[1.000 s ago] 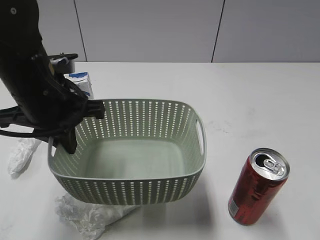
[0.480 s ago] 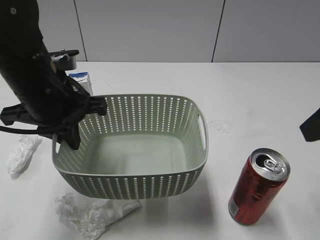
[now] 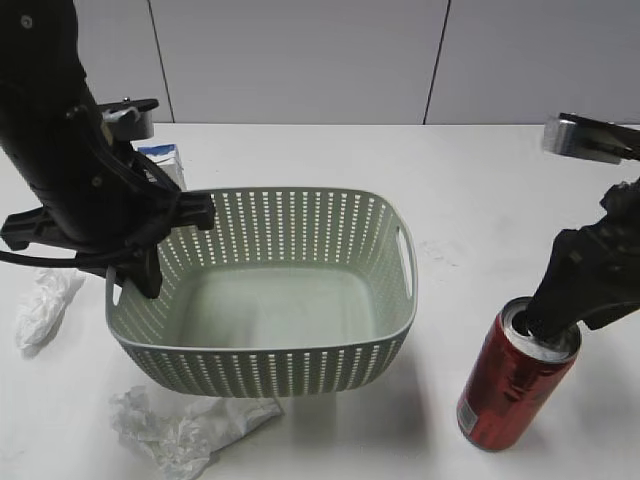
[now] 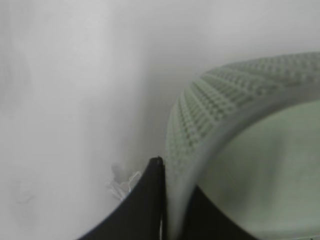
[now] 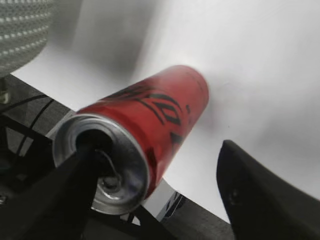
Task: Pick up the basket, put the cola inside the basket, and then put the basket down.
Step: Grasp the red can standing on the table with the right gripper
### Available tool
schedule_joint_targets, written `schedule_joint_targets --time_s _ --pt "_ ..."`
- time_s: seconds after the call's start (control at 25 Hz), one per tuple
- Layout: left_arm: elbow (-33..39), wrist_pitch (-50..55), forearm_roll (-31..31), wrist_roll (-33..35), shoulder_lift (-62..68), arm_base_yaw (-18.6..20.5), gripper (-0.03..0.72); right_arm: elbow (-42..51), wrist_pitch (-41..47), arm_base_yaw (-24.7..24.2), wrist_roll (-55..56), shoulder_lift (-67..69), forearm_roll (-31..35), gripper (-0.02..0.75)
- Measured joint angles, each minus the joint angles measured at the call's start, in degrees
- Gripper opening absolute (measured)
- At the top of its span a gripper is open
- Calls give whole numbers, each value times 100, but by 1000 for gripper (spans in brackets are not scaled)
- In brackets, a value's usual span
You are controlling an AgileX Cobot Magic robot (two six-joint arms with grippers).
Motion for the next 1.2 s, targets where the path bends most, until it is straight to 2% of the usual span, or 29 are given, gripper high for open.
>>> schedule_joint_targets --time_s 0.52,0.76,1.04,1.2 --pt "0 -1 -11 0 0 0 -4 -147 161 32 175 326 32 552" --pt "0 4 -11 0 0 0 -4 -530 298 37 306 280 -397 552" --pt "0 20 -16 0 0 0 -4 -1270 474 37 491 -402 -523 552" --pt "0 20 -16 0 0 0 -4 -1378 485 37 649 -1054 -531 552"
